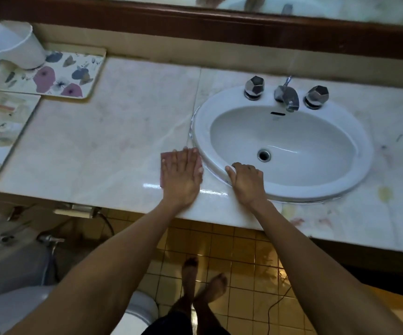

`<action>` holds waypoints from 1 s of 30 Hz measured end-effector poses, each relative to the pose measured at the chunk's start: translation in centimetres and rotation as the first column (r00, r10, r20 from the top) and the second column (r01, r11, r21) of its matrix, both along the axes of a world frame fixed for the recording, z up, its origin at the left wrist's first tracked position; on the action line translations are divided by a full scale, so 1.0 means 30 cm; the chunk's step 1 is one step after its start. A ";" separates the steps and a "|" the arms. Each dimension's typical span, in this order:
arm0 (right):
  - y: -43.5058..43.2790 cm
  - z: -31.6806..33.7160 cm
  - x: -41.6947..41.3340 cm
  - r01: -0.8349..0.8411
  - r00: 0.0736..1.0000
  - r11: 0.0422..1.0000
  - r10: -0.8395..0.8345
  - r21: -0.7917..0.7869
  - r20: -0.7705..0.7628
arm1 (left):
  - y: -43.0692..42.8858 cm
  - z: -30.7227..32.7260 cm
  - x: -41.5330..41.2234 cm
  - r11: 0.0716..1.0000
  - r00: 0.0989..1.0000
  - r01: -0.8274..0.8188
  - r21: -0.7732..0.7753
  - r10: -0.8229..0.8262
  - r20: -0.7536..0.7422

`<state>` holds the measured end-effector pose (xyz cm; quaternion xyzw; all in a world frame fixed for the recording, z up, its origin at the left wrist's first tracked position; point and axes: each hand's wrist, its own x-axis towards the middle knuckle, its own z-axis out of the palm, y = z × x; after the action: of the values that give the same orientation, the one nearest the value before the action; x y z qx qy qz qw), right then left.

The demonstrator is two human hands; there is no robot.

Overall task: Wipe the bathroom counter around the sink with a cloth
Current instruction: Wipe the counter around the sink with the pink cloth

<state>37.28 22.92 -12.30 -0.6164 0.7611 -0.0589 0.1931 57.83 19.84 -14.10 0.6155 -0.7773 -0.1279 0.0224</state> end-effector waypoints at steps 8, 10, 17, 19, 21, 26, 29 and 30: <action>-0.001 0.032 -0.001 0.017 0.998 0.998 -0.020 0.053 0.062 | -0.112 0.020 0.240 0.909 0.908 0.415 0.020 -0.416 0.048; -0.002 0.039 -0.005 0.023 0.996 0.996 -0.031 0.086 0.090 | -0.140 0.003 0.217 0.986 0.985 0.165 0.025 -0.166 0.041; 0.000 0.060 -0.035 -0.003 0.980 0.983 -0.034 0.182 0.196 | 0.181 0.012 -0.082 0.998 0.996 0.047 0.035 -0.044 -0.073; 0.023 0.067 -0.057 -0.021 0.986 0.984 -0.008 0.175 0.165 | 0.247 0.012 -0.083 0.969 0.969 0.240 0.059 -0.236 -0.070; 0.057 0.070 -0.099 -0.035 0.992 0.985 0.014 0.167 0.126 | 0.212 0.010 -0.008 0.889 0.890 0.456 0.046 -0.454 -0.052; 0.136 0.066 -0.231 -0.081 0.992 0.990 0.068 0.118 0.107 | 0.071 0.024 0.123 0.967 0.969 0.244 0.077 -0.245 0.008; 0.189 0.061 -0.339 -0.123 0.989 0.990 0.116 0.070 0.094 | 0.168 0.017 0.009 0.988 0.990 -0.138 0.064 0.140 -0.032; 0.206 0.056 -0.388 -0.135 0.988 0.989 0.130 0.056 0.080 | 0.208 0.011 -0.053 0.981 0.981 -0.184 0.056 0.187 -0.052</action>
<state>25.63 29.10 -10.63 -0.6568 0.7119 -0.0461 0.2443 56.24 26.10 -13.78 0.6819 -0.7120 -0.1626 0.0405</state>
